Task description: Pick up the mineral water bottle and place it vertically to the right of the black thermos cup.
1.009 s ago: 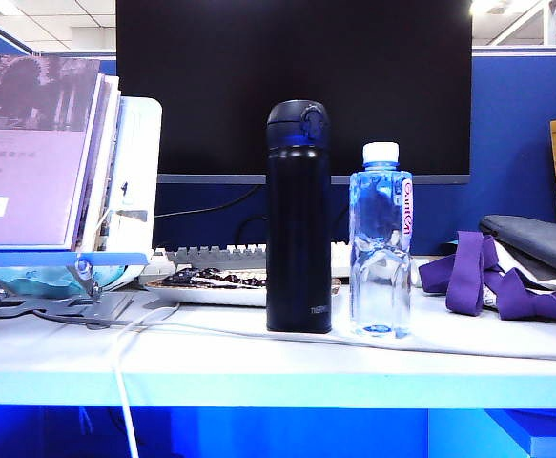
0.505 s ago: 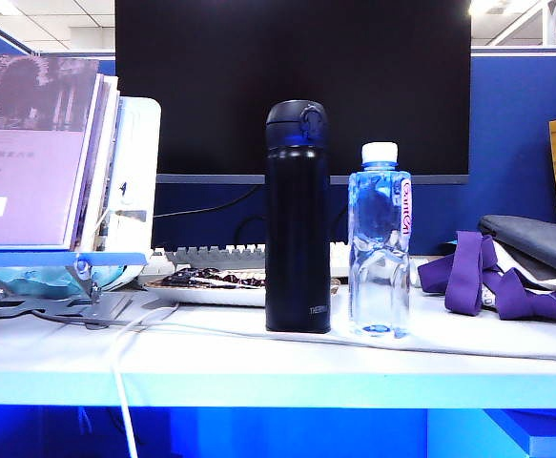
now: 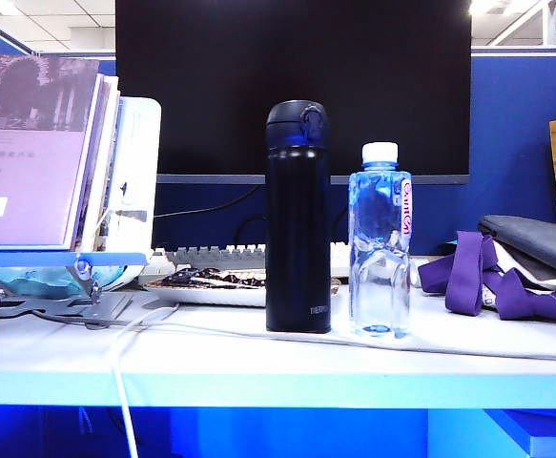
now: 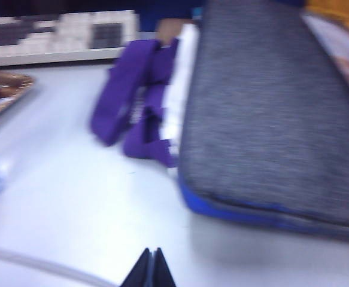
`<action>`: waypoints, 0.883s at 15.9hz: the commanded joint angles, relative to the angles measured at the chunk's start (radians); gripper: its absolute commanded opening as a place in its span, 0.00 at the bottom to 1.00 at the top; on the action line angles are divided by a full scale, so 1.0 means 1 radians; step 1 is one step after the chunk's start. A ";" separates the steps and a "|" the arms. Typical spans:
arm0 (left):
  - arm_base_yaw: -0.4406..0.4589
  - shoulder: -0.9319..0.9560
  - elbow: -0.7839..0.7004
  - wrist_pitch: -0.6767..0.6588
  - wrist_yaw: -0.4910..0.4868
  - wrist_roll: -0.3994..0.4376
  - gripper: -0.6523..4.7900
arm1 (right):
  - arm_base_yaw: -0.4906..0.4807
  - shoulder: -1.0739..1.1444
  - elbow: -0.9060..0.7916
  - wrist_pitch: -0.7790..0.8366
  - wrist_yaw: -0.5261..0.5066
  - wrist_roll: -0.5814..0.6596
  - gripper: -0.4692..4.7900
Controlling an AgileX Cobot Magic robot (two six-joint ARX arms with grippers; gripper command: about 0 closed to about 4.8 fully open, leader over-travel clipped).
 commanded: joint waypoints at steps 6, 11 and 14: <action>0.001 -0.003 -0.001 -0.011 0.000 0.000 0.11 | -0.009 -0.001 -0.001 0.002 0.065 -0.005 0.11; 0.001 -0.003 -0.001 -0.011 0.000 0.000 0.11 | -0.009 0.000 -0.001 0.002 0.061 -0.005 0.11; 0.001 -0.003 -0.001 -0.011 0.000 0.000 0.11 | -0.009 0.000 -0.001 0.002 0.061 -0.005 0.11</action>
